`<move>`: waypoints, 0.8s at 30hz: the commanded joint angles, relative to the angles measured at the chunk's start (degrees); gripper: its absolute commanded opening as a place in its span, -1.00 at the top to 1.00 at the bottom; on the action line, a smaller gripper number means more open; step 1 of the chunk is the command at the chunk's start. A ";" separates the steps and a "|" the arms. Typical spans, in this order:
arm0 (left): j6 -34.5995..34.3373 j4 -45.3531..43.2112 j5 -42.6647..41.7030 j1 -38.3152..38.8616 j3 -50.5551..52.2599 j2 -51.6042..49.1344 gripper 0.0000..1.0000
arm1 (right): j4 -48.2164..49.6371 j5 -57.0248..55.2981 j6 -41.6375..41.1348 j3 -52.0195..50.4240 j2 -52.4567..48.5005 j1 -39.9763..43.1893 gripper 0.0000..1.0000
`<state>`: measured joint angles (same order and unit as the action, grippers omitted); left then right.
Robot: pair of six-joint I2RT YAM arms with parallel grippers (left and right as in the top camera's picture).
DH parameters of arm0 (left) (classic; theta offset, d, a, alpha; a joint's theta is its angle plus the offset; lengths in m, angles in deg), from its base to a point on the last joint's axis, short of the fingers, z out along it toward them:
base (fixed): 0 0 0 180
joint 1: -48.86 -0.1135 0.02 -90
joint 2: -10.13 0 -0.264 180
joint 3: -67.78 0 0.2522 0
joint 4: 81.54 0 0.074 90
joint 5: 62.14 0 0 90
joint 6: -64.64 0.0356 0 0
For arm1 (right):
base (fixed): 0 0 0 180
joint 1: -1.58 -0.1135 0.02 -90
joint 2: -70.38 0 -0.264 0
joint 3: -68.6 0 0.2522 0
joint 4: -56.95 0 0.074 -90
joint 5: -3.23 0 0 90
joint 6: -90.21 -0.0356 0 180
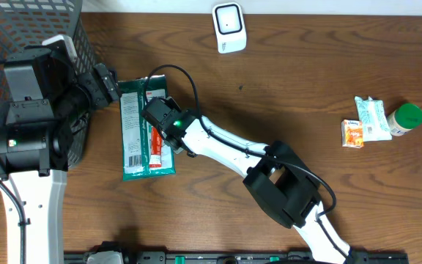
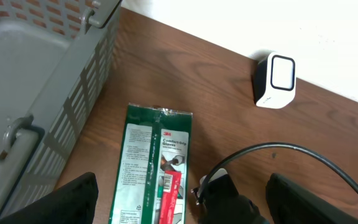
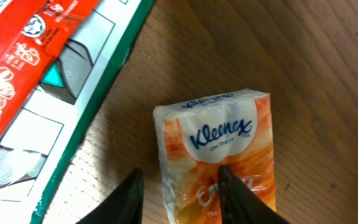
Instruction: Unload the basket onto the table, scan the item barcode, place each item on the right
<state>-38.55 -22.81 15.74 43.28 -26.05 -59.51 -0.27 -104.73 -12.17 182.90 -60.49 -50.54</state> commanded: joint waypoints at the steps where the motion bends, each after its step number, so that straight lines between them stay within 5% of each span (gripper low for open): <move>1: 0.70 0.02 -0.33 -0.28 -0.31 0.04 -0.74 | -1.01 1.05 -0.17 -0.26 -1.92 -0.50 0.39; 24: 0.70 0.02 -0.33 -0.28 -0.31 0.04 -0.74 | -7.54 -5.14 2.95 2.12 -1.55 -0.44 0.42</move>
<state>-38.55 -22.81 15.76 43.28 -26.05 -59.51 -6.90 -109.30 -10.97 183.22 -60.49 -50.69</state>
